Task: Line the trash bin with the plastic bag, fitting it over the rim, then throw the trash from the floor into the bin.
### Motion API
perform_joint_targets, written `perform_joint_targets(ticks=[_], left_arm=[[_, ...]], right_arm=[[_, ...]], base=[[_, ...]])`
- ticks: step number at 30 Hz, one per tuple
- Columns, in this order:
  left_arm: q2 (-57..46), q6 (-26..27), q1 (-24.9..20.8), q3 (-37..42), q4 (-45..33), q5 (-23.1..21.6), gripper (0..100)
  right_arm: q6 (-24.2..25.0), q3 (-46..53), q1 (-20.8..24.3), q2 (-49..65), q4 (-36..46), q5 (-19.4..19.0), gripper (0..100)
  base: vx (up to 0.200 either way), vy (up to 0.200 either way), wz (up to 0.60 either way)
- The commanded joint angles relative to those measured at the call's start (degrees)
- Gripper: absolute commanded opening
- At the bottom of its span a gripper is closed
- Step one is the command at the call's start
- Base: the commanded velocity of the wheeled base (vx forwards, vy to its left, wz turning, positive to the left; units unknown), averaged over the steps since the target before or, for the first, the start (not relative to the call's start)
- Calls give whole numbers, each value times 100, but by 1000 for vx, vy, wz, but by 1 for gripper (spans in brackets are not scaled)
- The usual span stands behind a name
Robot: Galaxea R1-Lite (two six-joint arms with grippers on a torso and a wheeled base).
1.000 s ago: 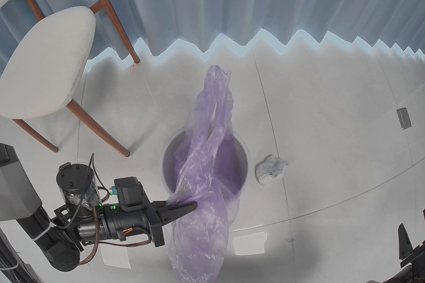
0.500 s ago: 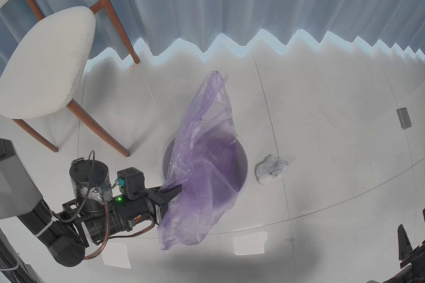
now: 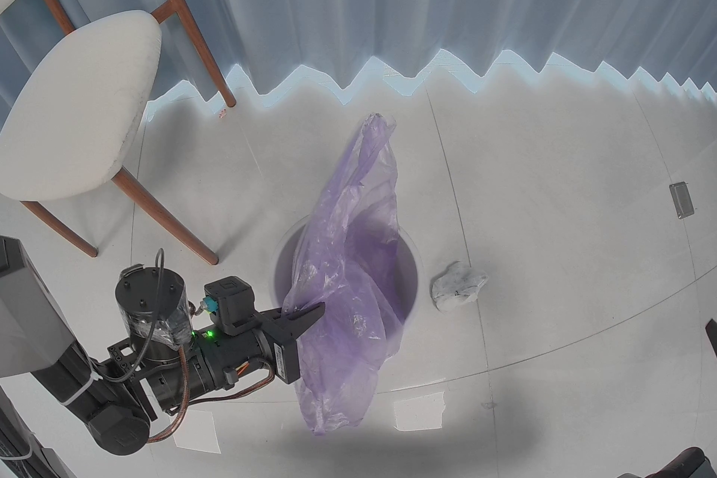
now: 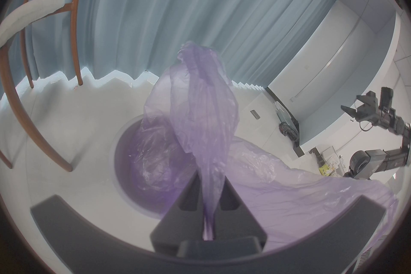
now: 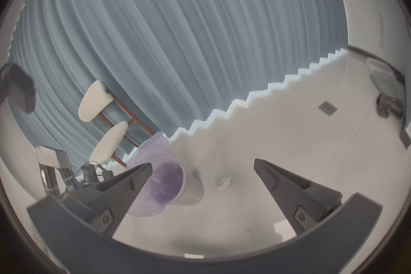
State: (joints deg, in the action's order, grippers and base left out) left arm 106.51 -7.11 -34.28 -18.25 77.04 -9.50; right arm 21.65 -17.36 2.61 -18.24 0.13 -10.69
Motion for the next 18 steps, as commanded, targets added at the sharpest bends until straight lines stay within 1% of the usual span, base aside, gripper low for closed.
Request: perform_joint_targets(ticks=[1,2,3,9,11,13,16,17,18], left_arm=[[248,8,-167,-38,548,9,0],[248,8,-167,-38,548,9,0],[283,25,-167,14,540,36,0],[379,25,-237,50,557,0,0],[406,25,-263,76,566,-35,0],[423,25,-413,146,566,-35,0],[546,16,-615,287,575,-26,0],[546,16,-615,287,575,-26,0],[678,25,-791,357,584,0,0]], right_arm=[[973,-1068,688,-3863,-541,-724,100],[973,-1068,688,-3863,-541,-724,100],[964,-1085,1005,-4320,-884,-715,100],[920,-1323,1769,-5524,-1727,-671,100],[920,-1490,1875,-5884,-1894,-662,100],[920,-1701,1963,-6227,-1991,-662,100],[920,-1999,2095,-6570,-1991,-671,100],[920,-1999,2095,-6570,-1991,-671,100],[929,-2246,2191,-6825,-2000,-671,100]], base=[[0,0,0],[0,0,0],[0,0,0],[0,0,0],[0,0,0],[0,0,0],[0,0,0],[0,0,0],[0,0,0]])
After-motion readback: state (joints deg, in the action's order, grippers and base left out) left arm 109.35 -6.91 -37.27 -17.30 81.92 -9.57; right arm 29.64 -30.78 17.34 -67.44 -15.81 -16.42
